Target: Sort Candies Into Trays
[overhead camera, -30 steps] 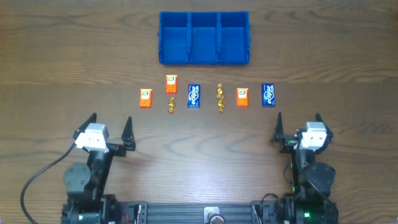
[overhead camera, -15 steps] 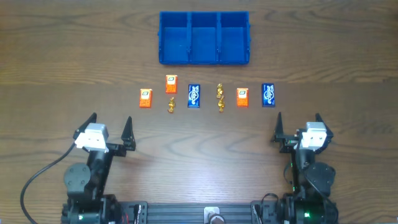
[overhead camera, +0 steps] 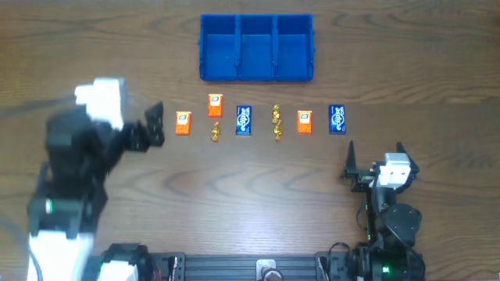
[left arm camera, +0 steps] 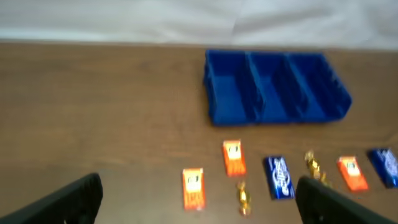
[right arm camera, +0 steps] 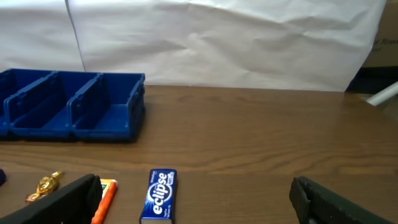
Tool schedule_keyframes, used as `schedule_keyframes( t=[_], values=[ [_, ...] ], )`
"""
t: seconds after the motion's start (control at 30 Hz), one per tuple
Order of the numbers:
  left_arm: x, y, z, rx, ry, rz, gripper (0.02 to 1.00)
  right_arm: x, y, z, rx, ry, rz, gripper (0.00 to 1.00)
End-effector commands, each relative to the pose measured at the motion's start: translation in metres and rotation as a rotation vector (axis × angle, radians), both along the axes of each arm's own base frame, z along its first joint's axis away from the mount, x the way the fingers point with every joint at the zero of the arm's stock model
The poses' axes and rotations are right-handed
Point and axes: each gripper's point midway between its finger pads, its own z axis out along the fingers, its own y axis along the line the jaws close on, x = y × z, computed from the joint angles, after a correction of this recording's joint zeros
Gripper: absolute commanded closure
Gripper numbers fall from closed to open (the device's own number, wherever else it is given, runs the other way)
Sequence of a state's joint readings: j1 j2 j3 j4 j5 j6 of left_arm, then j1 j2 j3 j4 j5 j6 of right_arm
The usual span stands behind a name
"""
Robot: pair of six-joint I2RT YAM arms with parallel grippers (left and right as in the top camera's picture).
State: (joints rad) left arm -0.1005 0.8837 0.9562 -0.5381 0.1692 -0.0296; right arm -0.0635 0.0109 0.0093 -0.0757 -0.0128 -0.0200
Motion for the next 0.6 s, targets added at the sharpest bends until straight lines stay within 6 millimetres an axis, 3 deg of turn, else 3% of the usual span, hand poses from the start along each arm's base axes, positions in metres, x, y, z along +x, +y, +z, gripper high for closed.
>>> schedule_keyframes(
  t=[0.03,0.2,0.3,0.43,0.6],
  values=[
    [0.043,-0.015,-0.051,0.078,0.317,0.001,0.020,0.000,0.000,-0.001,-0.013,0.004,0.005,0.001],
    [0.058,-0.019,-0.137,0.100,0.598,0.036,0.020,0.000,0.000,-0.001,-0.013,0.004,0.005,0.001],
    [0.058,-0.023,-0.178,0.110,0.714,0.032,0.018,0.000,0.000,-0.001,-0.013,0.004,0.005,0.001],
    [0.055,-0.025,-0.218,0.138,0.820,0.027,0.018,0.000,0.000,-0.001,-0.013,0.004,0.005,0.001],
    [0.057,-0.028,-0.241,0.148,0.855,0.020,0.018,0.000,0.000,-0.001,-0.013,0.004,0.005,0.001]
  ],
)
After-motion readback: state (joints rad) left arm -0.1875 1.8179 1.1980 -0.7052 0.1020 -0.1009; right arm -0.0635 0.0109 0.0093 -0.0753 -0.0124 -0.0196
